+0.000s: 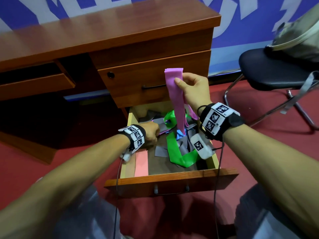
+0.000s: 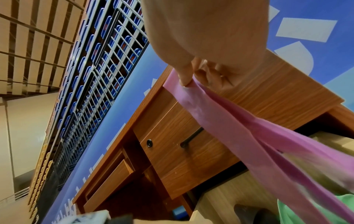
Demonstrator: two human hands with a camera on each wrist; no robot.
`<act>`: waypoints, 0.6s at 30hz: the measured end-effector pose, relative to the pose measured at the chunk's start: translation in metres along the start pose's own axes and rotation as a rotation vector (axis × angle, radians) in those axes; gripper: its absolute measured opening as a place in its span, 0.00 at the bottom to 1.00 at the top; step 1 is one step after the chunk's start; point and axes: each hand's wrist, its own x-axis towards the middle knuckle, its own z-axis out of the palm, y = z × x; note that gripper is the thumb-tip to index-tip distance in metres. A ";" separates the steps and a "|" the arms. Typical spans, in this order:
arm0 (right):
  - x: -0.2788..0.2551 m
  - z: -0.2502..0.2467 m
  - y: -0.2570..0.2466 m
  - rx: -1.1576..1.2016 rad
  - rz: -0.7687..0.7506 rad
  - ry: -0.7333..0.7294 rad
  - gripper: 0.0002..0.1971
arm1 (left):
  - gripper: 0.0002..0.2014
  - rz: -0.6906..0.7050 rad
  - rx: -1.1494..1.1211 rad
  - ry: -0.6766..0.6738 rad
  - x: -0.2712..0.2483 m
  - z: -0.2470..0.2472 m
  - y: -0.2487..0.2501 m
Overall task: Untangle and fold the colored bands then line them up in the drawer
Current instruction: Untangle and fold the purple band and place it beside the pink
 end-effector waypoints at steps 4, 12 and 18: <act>0.007 -0.003 0.004 -0.033 -0.020 0.082 0.05 | 0.11 0.012 0.186 0.037 0.019 0.012 0.011; 0.009 0.001 0.004 -0.047 -0.003 0.069 0.04 | 0.13 0.021 0.476 0.175 0.038 0.015 0.026; 0.004 -0.003 -0.006 -0.044 -0.016 0.049 0.05 | 0.20 0.004 0.263 0.337 0.023 -0.006 0.019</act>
